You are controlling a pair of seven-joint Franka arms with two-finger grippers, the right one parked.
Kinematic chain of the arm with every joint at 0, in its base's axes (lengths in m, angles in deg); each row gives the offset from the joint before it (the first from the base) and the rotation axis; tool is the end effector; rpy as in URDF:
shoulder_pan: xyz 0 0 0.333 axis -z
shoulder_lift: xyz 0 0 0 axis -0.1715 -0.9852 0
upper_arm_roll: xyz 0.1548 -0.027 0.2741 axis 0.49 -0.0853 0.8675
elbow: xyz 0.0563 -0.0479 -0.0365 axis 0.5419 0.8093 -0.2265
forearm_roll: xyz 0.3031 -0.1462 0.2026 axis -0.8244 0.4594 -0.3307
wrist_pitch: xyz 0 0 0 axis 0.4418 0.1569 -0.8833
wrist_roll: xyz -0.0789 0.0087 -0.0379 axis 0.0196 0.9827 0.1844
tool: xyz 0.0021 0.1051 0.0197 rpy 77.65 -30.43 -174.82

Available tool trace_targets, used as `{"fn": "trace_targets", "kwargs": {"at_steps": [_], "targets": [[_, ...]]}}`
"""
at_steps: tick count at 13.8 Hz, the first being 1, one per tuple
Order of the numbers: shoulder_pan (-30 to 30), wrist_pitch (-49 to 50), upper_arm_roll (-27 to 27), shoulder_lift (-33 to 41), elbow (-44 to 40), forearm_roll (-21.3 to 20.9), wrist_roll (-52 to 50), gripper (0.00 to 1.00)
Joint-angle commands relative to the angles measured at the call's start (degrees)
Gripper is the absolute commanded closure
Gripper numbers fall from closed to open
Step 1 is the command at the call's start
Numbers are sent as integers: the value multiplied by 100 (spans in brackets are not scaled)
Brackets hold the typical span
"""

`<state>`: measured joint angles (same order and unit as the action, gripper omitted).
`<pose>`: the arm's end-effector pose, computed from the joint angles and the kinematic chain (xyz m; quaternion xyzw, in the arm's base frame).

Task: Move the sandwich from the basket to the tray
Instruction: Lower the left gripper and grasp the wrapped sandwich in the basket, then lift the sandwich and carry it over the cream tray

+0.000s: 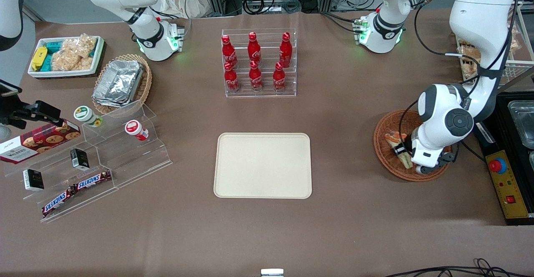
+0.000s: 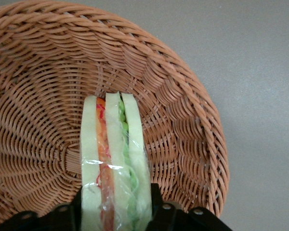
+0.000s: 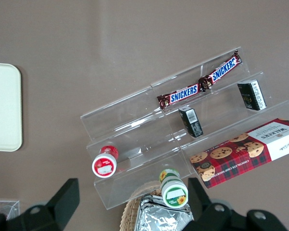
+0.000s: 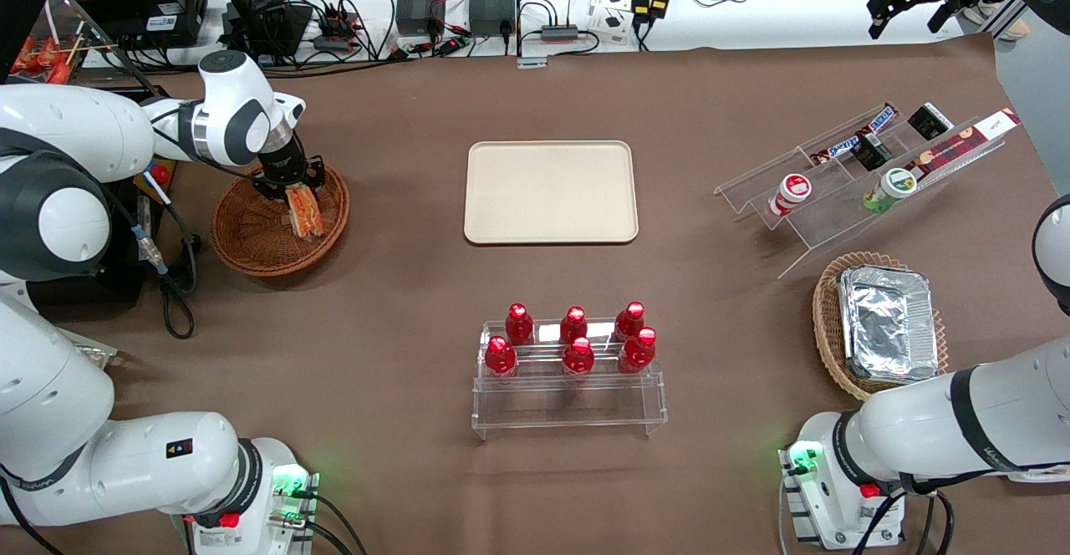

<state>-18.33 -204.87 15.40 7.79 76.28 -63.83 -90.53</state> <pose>0.5781 -0.0303 0.2369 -0.9763 -0.2134 0.0295 0.0198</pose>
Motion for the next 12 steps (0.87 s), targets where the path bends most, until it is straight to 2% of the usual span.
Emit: {"fn": "trace_targets", "kwargs": {"at_steps": [1, 4, 7, 9, 12], "targets": [[-51, 962, -78, 269, -440, -133, -149, 100], [-7, 2860, -262, 454, -1765, -89, -96, 100], [-34, 4427, -614, 411, -3558, 156, -61, 100], [1, 4737, -641, 419, -4298, 411, 263, 100], [97, 4774, -746, 428, -4644, 491, 852, 100]]}}
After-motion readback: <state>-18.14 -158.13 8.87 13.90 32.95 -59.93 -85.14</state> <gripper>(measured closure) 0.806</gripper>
